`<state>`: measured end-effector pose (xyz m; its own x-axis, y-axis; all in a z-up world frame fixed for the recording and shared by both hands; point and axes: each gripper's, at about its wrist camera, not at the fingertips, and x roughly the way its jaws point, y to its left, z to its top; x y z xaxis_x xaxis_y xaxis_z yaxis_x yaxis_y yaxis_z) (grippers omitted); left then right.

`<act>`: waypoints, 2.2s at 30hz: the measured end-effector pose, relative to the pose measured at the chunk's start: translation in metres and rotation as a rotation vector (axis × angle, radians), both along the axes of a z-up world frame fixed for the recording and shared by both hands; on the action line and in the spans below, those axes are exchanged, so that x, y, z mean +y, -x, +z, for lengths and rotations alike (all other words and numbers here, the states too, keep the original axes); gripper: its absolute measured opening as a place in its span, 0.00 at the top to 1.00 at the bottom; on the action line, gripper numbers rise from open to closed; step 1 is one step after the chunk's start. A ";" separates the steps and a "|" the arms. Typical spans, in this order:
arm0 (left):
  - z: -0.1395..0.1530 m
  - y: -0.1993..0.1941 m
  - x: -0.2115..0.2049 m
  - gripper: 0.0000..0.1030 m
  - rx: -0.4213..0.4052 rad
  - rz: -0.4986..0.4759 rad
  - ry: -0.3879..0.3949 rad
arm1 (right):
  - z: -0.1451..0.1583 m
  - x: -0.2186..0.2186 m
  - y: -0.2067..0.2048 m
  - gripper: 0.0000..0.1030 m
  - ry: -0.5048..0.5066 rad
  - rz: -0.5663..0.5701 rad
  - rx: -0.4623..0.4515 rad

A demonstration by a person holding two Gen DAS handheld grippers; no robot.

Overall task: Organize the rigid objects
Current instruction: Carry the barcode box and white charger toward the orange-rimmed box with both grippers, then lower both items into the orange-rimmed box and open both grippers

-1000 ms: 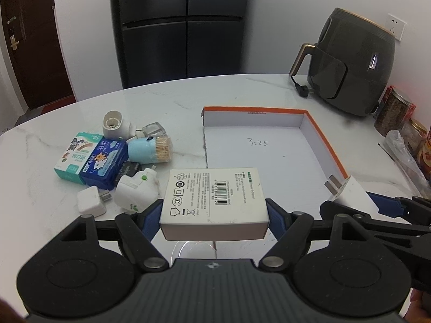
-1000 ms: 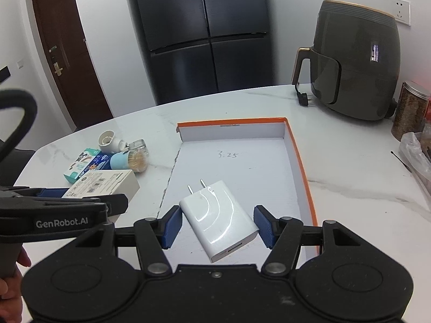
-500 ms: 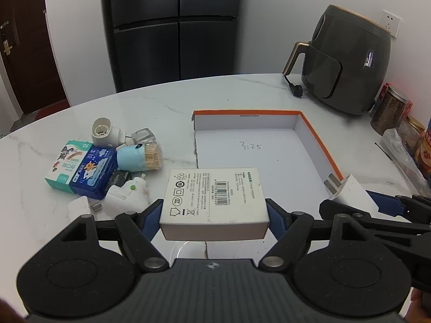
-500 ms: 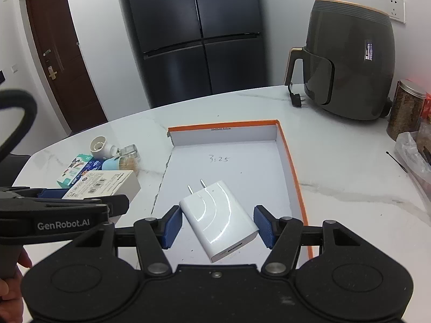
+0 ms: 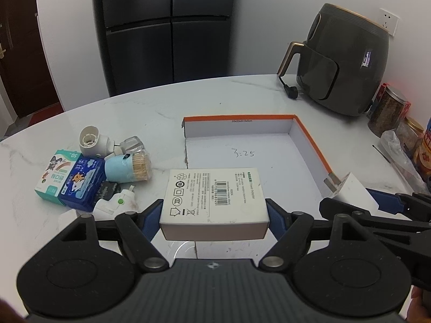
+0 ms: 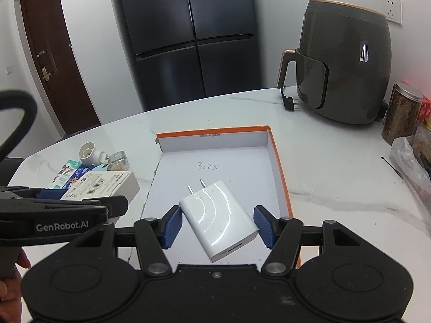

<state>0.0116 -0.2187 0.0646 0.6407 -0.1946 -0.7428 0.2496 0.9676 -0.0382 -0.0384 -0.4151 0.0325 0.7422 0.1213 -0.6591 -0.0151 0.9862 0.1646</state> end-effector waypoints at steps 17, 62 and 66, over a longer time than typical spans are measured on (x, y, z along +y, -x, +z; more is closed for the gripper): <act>0.006 -0.019 -0.009 0.23 -0.008 0.007 0.007 | 0.007 -0.009 -0.024 0.30 0.021 -0.008 -0.014; -0.041 -0.127 -0.045 0.23 0.102 0.009 0.008 | -0.034 -0.023 -0.185 0.30 0.079 -0.019 0.102; -0.051 -0.131 -0.049 0.23 0.123 0.002 0.012 | -0.046 -0.024 -0.195 0.30 0.077 -0.017 0.124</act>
<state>0.1429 -0.2672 0.0140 0.5452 -0.2026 -0.8135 0.2406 0.9674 -0.0797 0.1567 -0.4395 -0.0140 0.6559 0.0549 -0.7529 0.0180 0.9959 0.0883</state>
